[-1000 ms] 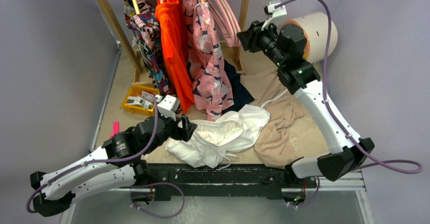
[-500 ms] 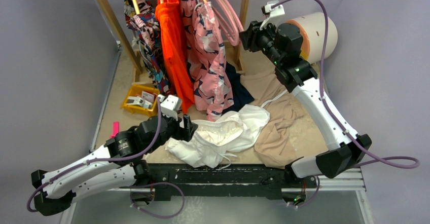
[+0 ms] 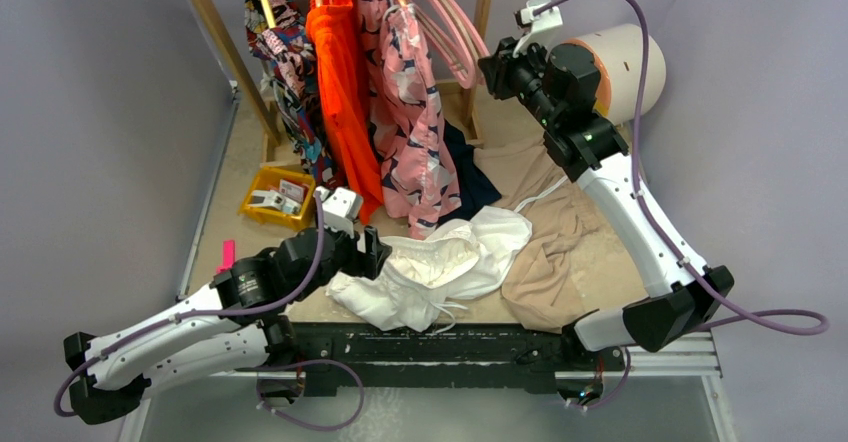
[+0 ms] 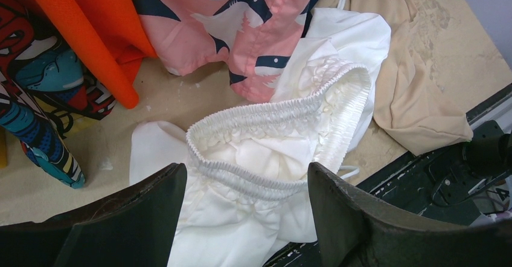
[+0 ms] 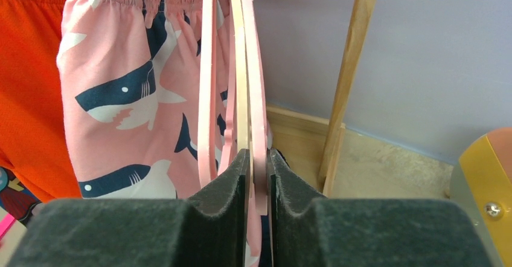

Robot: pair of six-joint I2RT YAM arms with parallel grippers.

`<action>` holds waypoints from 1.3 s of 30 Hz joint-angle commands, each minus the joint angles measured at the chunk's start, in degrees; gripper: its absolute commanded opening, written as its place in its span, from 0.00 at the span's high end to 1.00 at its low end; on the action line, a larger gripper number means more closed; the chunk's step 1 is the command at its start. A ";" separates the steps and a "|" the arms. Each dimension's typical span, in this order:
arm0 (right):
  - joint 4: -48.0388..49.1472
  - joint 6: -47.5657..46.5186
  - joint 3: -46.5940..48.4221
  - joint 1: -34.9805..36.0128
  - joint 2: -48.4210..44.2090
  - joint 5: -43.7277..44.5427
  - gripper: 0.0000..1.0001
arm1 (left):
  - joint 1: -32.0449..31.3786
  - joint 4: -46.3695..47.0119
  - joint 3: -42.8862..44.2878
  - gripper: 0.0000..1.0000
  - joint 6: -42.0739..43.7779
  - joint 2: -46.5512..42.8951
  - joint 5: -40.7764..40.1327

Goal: Place the shorts on the hanger
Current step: Pick up the hanger from the clothesline.

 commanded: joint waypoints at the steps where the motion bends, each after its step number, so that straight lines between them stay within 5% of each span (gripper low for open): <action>1: 2.25 -2.18 2.08 -0.24 -1.61 -1.88 0.86 | 0.17 2.94 0.05 0.28 1.42 0.32 0.42; 6: 2.53 -2.41 2.88 -0.23 -2.00 -1.96 1.00 | 0.17 3.06 0.13 0.28 1.53 0.87 0.63; 39: 5.52 -0.37 -3.82 -0.23 -6.60 5.79 1.00 | 0.18 2.96 0.29 0.28 1.70 1.64 0.54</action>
